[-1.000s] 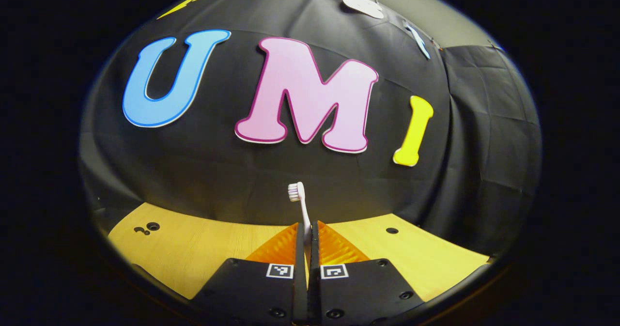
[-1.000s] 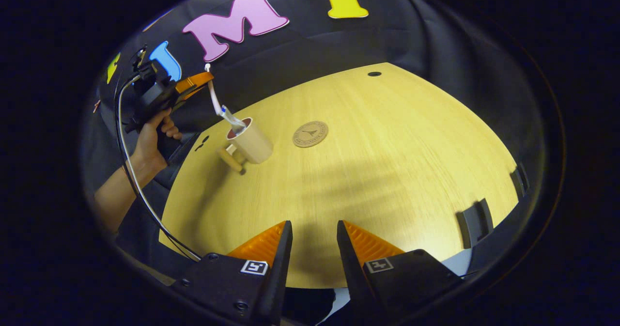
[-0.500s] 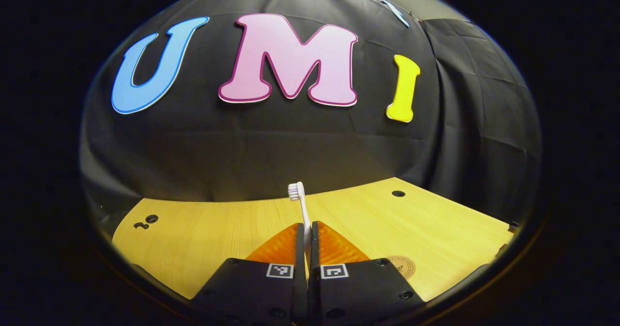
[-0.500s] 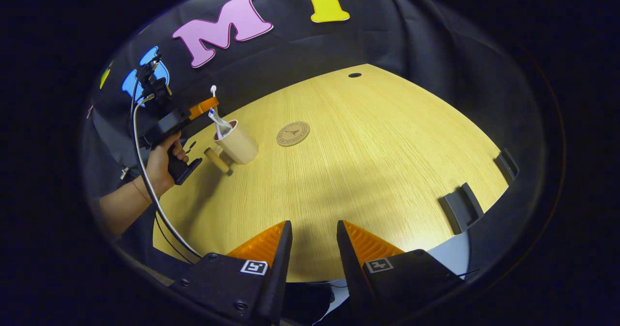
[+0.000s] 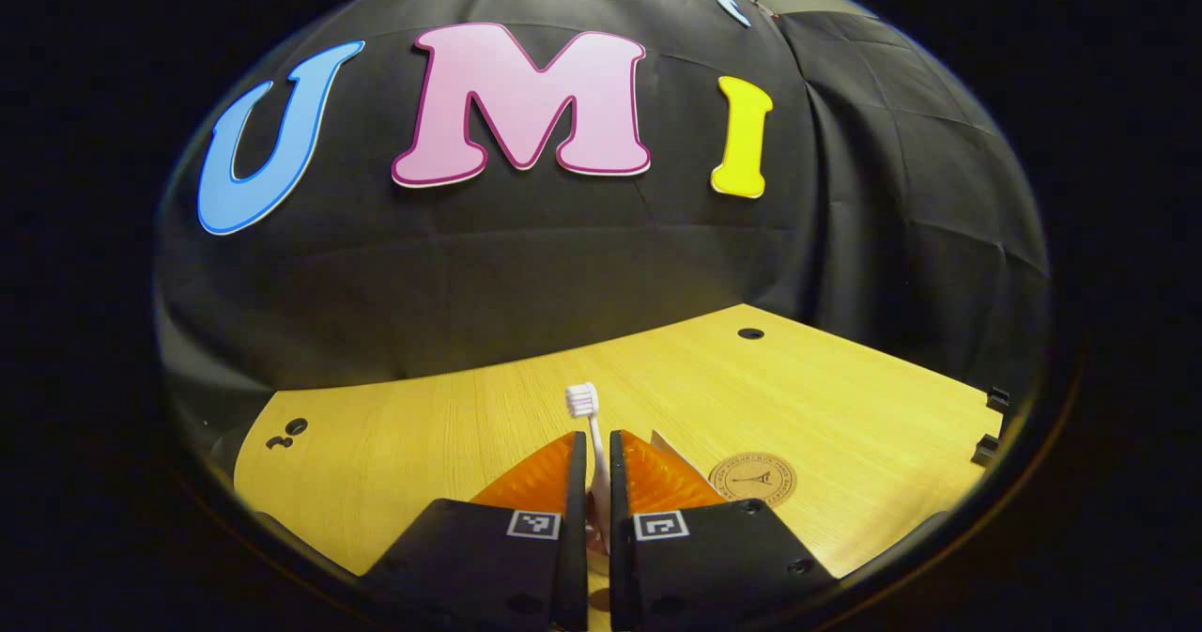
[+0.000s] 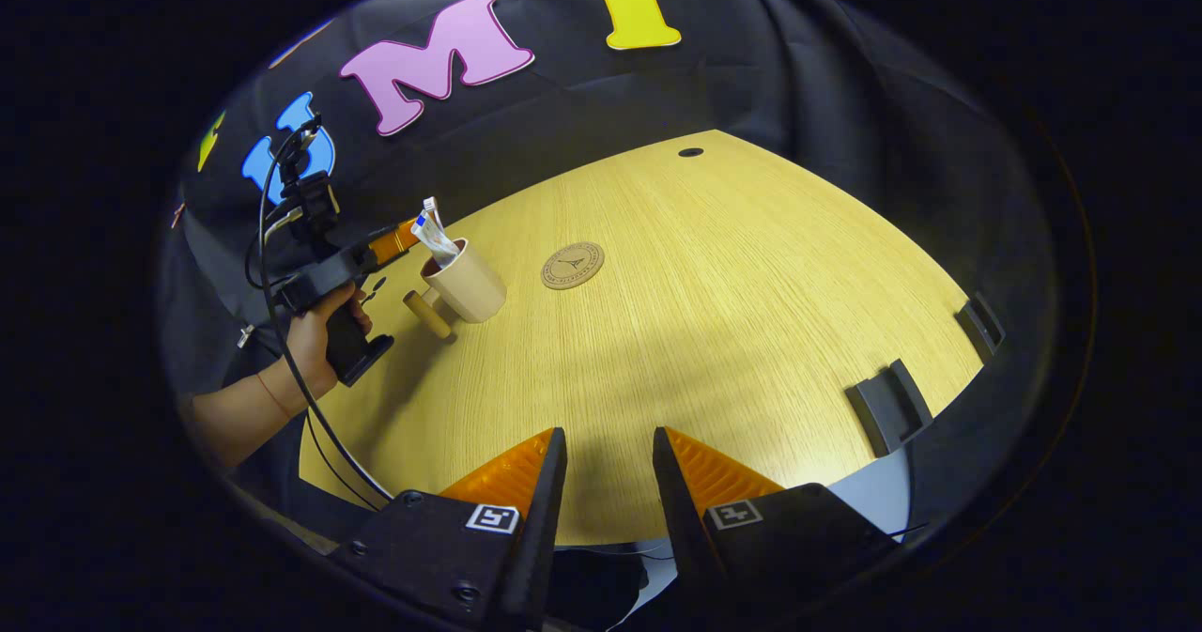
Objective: Put the toothbrush and toothpaste on the desktop into the cup, then pick up the cup and place it on the coaster on the desktop.
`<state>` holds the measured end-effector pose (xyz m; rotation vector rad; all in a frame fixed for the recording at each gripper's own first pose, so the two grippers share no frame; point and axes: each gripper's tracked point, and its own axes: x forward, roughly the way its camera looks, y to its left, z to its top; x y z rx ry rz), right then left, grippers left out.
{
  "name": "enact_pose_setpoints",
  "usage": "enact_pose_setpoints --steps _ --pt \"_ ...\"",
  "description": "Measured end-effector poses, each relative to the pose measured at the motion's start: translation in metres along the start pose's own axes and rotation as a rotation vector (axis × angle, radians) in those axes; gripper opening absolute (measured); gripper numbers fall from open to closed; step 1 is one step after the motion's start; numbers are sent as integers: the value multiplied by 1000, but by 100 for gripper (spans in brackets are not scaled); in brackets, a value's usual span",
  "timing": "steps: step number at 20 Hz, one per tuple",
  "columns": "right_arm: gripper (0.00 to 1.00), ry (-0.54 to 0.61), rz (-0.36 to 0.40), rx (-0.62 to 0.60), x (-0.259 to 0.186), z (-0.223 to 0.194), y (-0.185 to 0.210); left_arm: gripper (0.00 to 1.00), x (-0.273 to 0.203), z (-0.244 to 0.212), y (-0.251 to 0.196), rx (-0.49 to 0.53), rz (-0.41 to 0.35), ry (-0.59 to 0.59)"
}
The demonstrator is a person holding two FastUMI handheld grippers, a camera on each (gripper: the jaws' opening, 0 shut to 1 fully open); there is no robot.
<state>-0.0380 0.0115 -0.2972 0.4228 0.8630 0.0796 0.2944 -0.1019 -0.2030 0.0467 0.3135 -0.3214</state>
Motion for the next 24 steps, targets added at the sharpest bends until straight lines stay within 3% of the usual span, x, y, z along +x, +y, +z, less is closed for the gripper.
enact_pose_setpoints --steps 8,10,14,17,20,24 --pt "57 -15 60 -58 0 24 -2 27 -50 -32 -11 92 -36 135" --pt "58 -14 74 -60 1 27 -6 44 -61 -39 -13 110 -60 175" --pt "57 -20 89 -57 -1 37 -18 56 -74 -51 -13 125 -96 277" --pt "57 -34 81 -35 -4 44 -35 61 -78 -66 -13 106 -130 370" --pt "57 -56 53 6 -6 53 -58 74 -77 -83 -9 106 -135 447" --pt "57 -79 3 66 -12 54 -84 75 -65 -97 -7 107 -135 505"
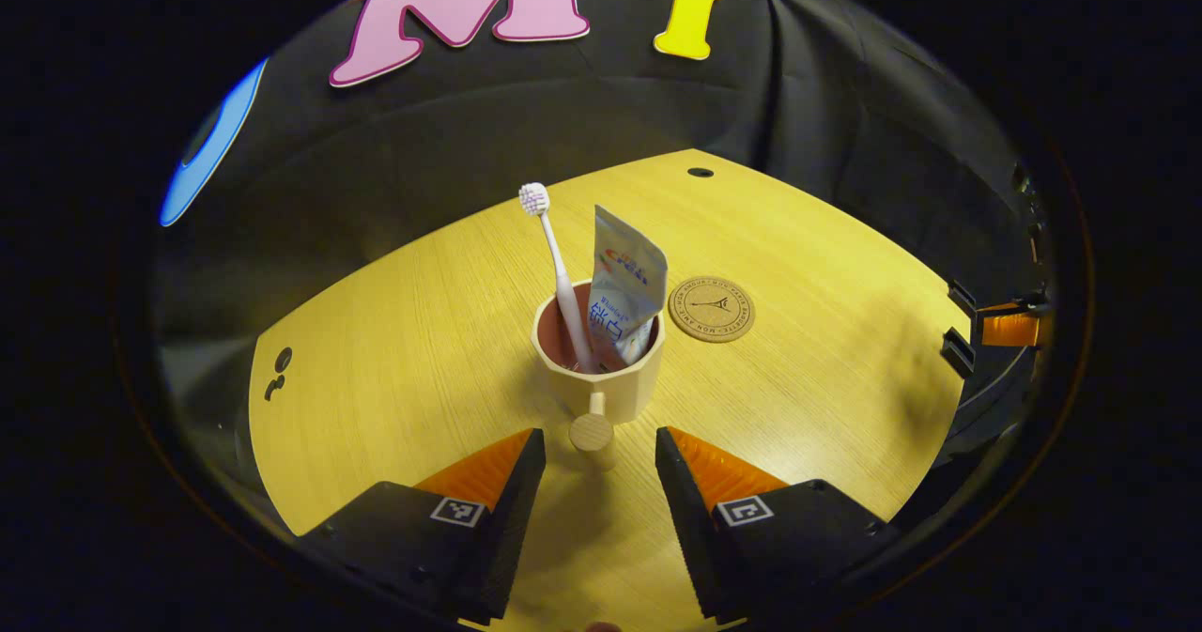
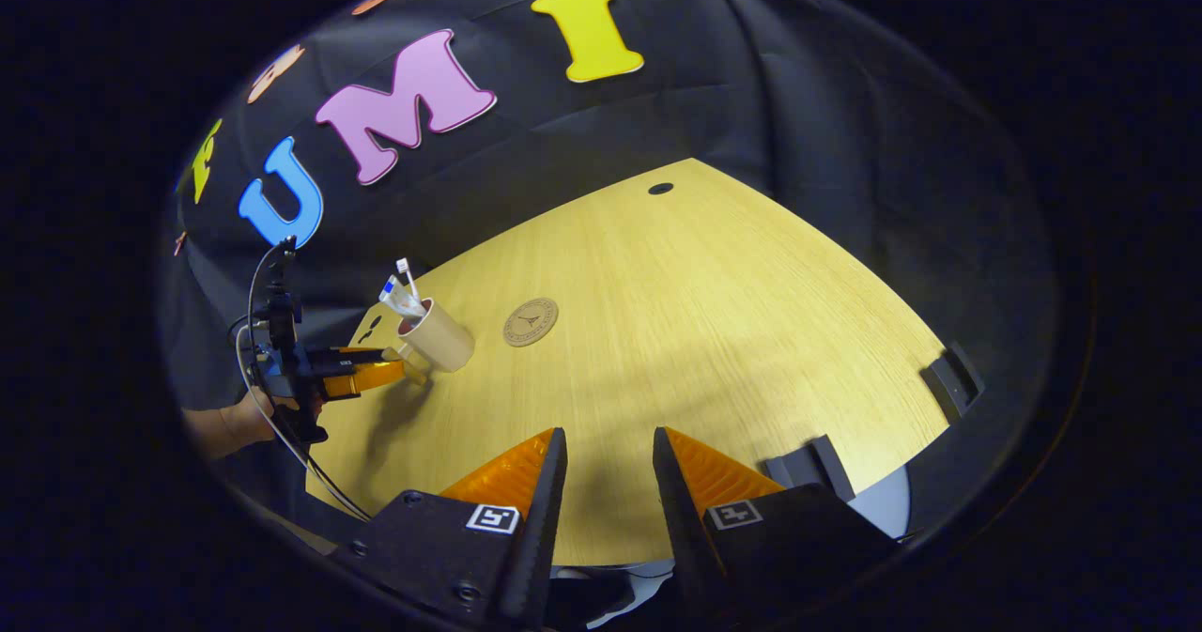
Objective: Put the toothbrush and toothpaste on the desktop into the cup, then pick up the cup and place it on the coaster on the desktop.
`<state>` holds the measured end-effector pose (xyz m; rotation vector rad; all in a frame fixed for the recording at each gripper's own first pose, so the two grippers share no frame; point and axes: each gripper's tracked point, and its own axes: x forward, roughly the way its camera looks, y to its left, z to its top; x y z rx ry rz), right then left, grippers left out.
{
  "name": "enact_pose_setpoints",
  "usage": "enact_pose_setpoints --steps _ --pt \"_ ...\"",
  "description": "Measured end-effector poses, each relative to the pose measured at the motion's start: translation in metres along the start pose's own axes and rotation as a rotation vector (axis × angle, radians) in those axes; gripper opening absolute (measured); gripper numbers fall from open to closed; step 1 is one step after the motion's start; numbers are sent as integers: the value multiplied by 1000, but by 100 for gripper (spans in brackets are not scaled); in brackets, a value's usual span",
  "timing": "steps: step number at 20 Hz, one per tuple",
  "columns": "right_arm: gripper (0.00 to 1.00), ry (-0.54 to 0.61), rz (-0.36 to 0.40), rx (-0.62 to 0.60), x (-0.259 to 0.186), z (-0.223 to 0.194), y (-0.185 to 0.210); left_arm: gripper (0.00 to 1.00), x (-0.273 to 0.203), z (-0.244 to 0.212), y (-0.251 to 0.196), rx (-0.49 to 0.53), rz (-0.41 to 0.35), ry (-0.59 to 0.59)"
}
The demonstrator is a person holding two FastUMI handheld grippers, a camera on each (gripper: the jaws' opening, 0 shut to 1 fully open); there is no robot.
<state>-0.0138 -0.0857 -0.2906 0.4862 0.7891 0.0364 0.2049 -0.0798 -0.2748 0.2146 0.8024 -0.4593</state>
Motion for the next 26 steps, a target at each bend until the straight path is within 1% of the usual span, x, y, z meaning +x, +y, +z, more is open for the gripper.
enact_pose_setpoints --steps 7,13,17,18,19,20,22,23,25,26 --pt "57 -7 -63 46 -14 -15 -22 75 39 -7 -1 48 -29 95" --pt "57 -27 -123 105 -31 -28 -37 73 58 -11 3 63 -42 154" --pt "57 -26 -154 134 -42 -40 -43 66 64 -15 2 63 -39 182" --pt "57 -26 -162 142 -44 -42 -45 58 66 -19 1 61 -42 199" --pt "57 -27 -170 149 -45 -44 -46 54 67 -22 1 61 -41 217" --pt "58 -28 -174 156 -47 -46 -47 45 69 -25 4 59 -37 233" --pt "57 -33 -184 164 -51 -49 -50 35 68 -26 -1 21 -65 232" --pt "57 -34 -188 166 -53 -51 -51 34 67 -27 -3 -2 -79 235" --pt "58 -39 -193 173 -56 -51 -52 31 67 -28 -3 -9 -84 235" --pt "57 -42 -195 175 -57 -51 -52 35 68 -28 -3 -7 -84 233"
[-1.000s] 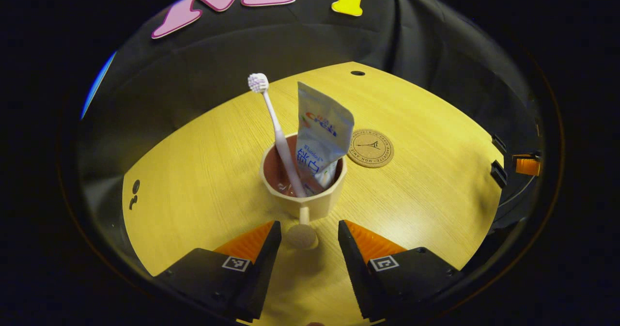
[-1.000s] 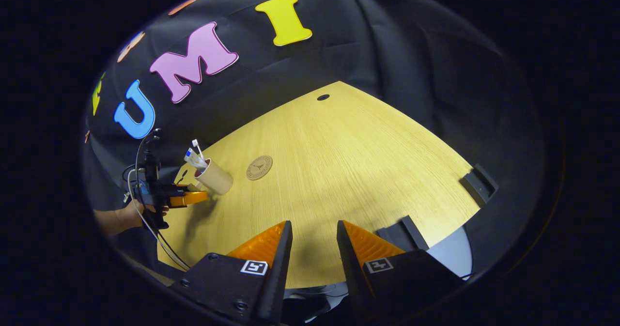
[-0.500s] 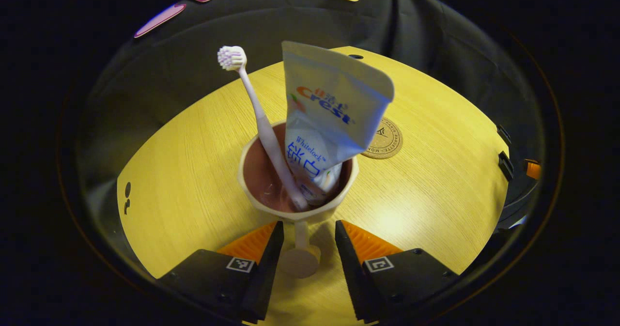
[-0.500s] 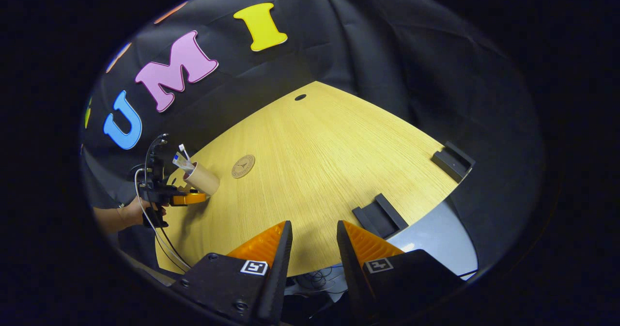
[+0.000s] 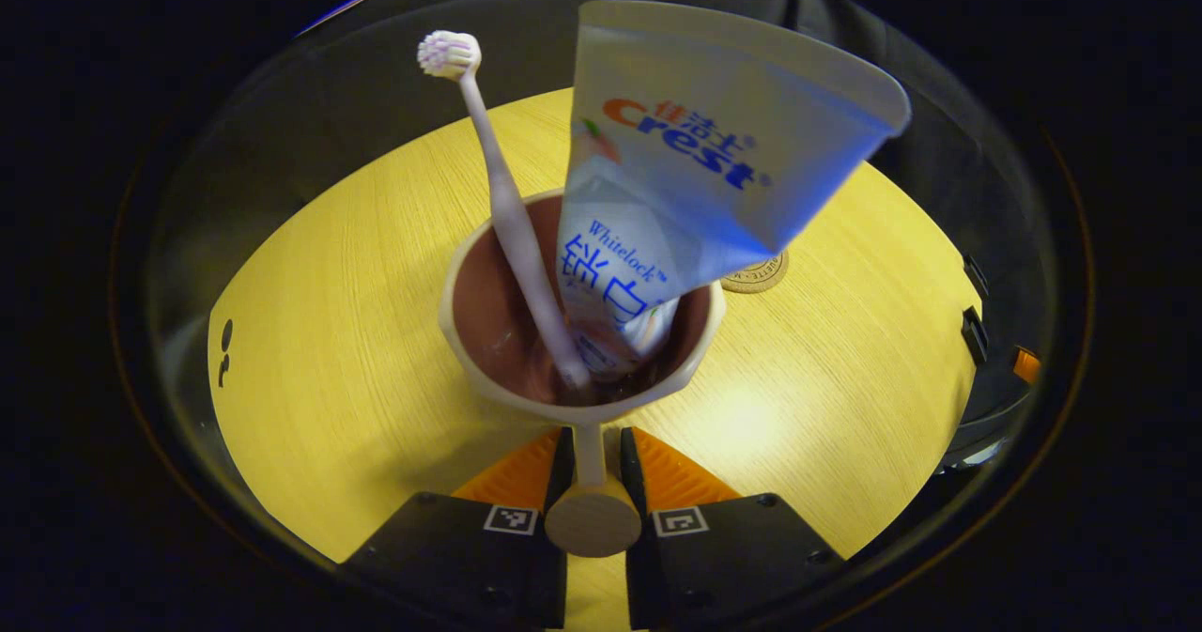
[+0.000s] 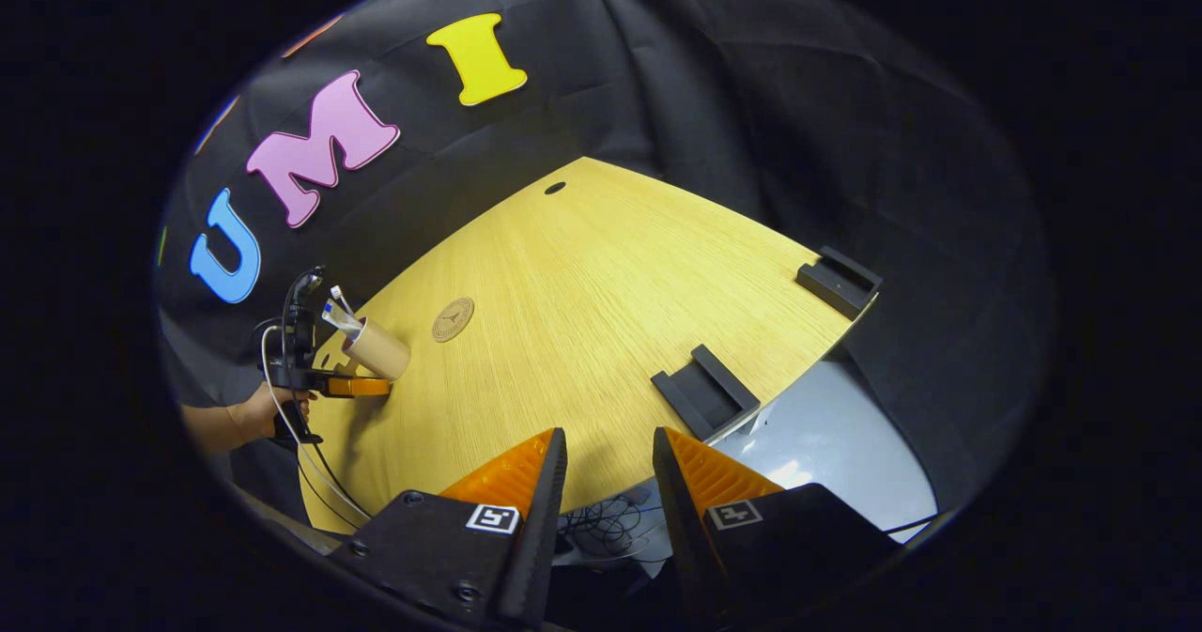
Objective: Put the toothbrush and toothpaste on the desktop into the cup, then pick up the cup and place it on the coaster on the desktop.
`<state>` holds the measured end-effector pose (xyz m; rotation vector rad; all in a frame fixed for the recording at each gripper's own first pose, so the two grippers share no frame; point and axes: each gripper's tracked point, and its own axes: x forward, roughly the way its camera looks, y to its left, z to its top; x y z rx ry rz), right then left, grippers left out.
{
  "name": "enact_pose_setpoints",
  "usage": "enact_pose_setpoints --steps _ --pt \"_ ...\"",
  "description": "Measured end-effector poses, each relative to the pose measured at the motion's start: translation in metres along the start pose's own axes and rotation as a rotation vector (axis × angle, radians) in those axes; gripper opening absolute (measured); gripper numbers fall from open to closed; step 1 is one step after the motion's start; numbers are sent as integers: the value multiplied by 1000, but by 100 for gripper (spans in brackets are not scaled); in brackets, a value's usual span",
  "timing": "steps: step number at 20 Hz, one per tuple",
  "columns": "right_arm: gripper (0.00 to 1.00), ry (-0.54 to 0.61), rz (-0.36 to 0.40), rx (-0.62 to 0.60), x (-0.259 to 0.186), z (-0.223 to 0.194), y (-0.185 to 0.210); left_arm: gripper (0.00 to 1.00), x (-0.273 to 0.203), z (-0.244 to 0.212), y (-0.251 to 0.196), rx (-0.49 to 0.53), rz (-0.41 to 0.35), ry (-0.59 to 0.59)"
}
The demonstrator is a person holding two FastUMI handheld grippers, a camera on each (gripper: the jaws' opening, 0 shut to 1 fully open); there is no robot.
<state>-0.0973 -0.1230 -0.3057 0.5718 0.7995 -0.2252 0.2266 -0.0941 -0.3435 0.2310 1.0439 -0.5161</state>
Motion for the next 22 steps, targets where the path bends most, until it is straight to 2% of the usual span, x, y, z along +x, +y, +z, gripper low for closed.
enact_pose_setpoints --steps 1,2,3,4,5,6,7,11,12,13,14,22 --pt "57 -3 0 0 -1 -1 0 34 -1 0 0 -3 3 -5" --pt "57 -4 -1 -2 -3 -2 0 29 -2 1 -1 -6 6 -12" --pt "57 -1 0 -4 -4 -3 0 33 -4 3 -1 -2 10 -24" --pt "57 0 0 -6 -4 -5 0 28 -7 5 -2 9 13 -42" --pt "57 3 2 -7 -6 -6 0 27 -7 3 -4 17 14 -39" --pt "57 3 4 -8 -6 -7 0 31 -7 2 -7 25 13 -44" --pt "58 6 4 -10 -7 -7 0 25 -6 2 -9 29 10 -47" --pt "57 10 7 -9 -10 -9 0 25 -12 0 -17 11 4 -74" --pt "57 13 9 -14 -10 -10 -1 19 -13 0 -19 11 1 -77" --pt "57 13 9 -19 -11 -10 -2 19 -14 1 -21 11 -1 -82" --pt "57 14 11 -23 -11 -10 -3 24 -15 3 -23 11 -4 -89" --pt "58 12 12 -15 -9 -4 -14 24 -29 33 -51 -6 -30 -157"
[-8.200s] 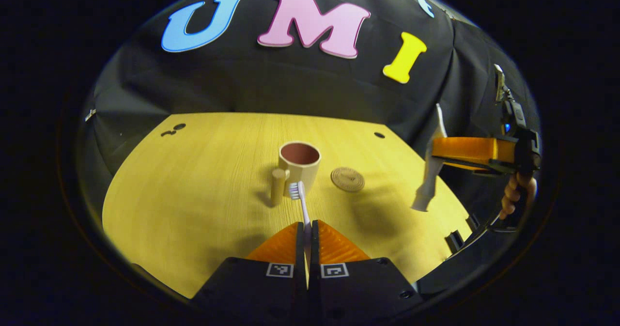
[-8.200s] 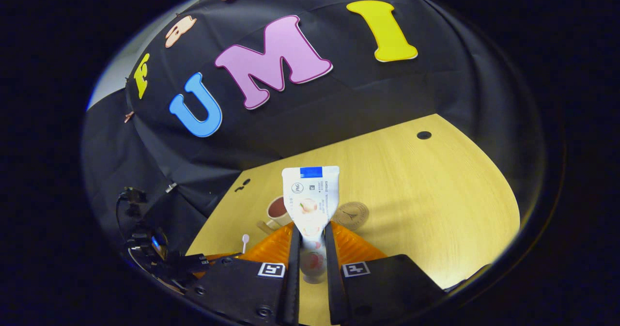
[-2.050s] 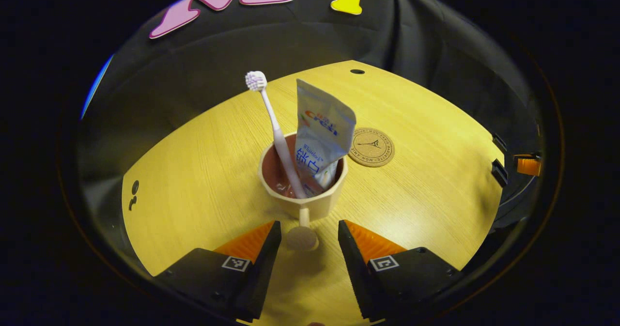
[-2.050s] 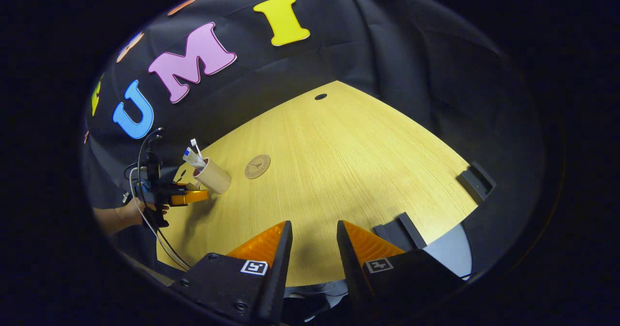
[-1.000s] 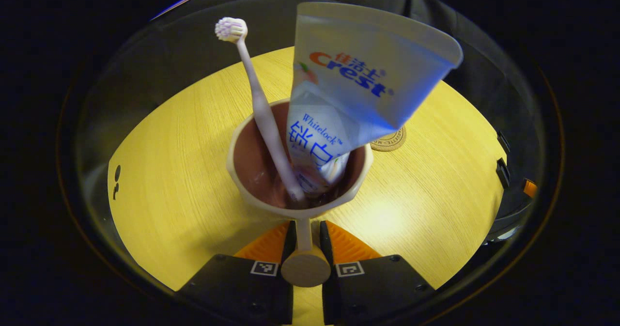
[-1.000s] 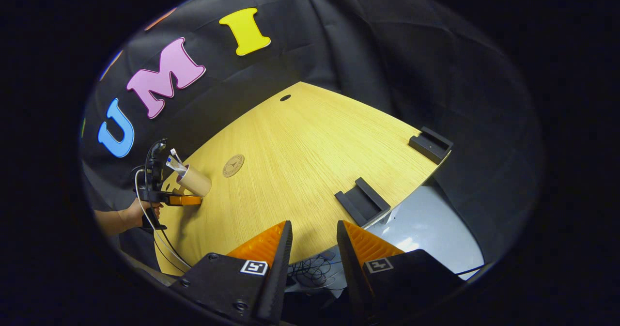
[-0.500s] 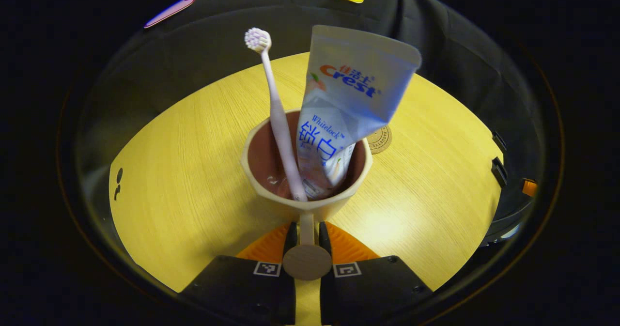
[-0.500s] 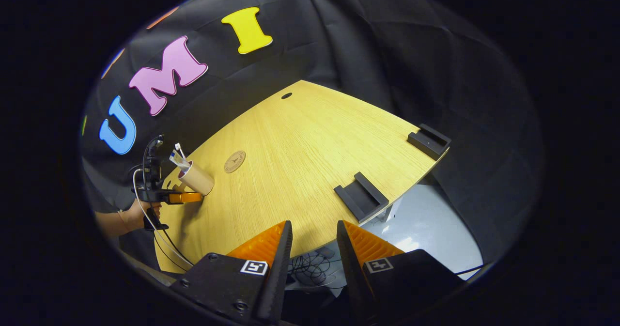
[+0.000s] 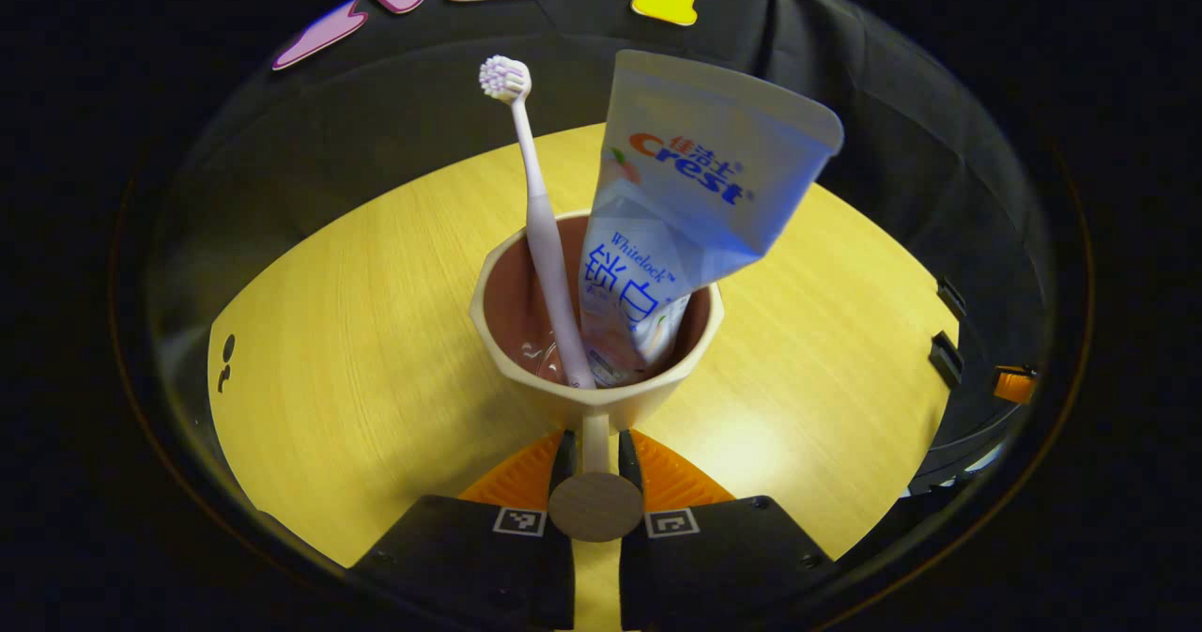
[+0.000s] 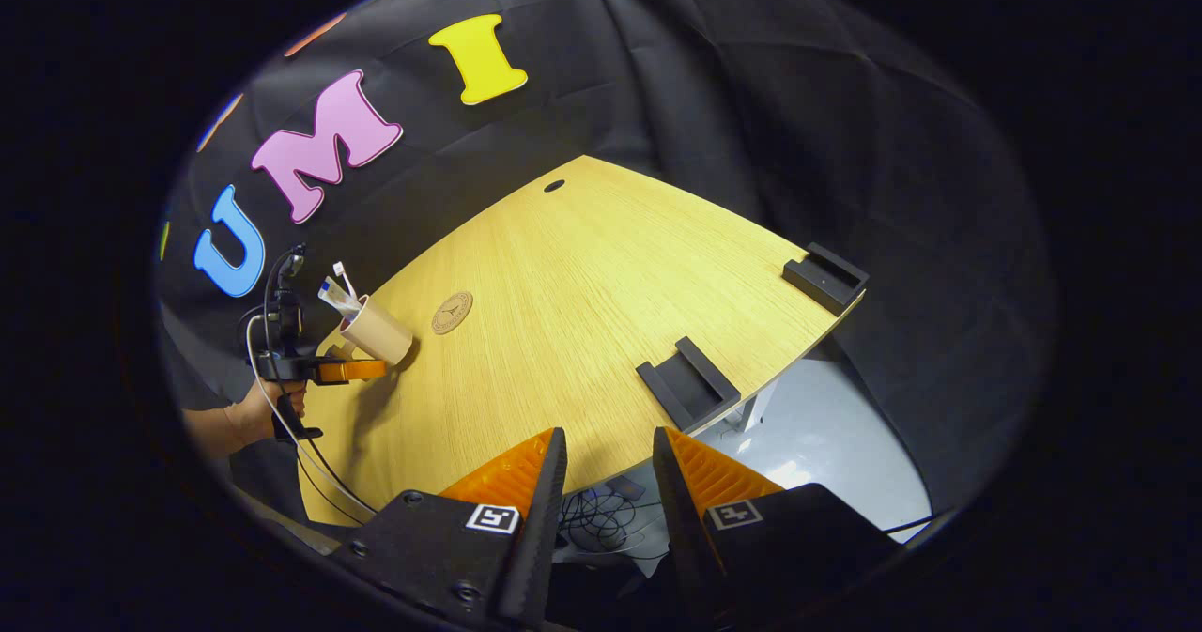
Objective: Put the toothbrush and toothpaste on the desktop into the cup, then pick up the cup and place it on the coaster on the desktop.
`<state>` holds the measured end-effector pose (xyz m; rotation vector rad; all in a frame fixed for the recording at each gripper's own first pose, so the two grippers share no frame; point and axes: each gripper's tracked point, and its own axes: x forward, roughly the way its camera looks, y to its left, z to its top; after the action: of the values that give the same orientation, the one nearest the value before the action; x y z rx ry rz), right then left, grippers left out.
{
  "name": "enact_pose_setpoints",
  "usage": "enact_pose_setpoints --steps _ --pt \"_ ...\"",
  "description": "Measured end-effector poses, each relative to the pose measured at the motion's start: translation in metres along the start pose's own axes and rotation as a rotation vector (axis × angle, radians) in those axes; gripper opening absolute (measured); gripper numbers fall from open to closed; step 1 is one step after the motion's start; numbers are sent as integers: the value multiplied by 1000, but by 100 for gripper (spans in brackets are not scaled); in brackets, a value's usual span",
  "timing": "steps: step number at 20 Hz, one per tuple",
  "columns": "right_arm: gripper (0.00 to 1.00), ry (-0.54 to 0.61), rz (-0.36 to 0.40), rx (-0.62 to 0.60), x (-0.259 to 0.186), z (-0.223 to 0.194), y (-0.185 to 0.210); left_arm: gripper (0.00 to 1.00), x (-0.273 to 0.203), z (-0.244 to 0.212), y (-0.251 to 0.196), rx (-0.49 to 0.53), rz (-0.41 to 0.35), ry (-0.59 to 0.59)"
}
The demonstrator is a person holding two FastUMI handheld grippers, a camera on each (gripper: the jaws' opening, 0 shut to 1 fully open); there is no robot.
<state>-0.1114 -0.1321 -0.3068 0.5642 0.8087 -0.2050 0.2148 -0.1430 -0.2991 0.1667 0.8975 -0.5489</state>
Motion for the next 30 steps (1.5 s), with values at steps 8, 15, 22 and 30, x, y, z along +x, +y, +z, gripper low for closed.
enact_pose_setpoints --steps 8,15,22,30 --pt "57 -7 -12 8 -3 9 -19 19 11 47 -34 39 -18 -48" --pt "57 -8 -50 26 -10 11 -52 23 35 57 -52 64 -8 -30" --pt "58 1 -106 54 -17 8 -89 23 62 57 -58 45 13 -5" --pt "58 25 -117 47 -16 2 -102 23 77 51 -55 40 38 22"
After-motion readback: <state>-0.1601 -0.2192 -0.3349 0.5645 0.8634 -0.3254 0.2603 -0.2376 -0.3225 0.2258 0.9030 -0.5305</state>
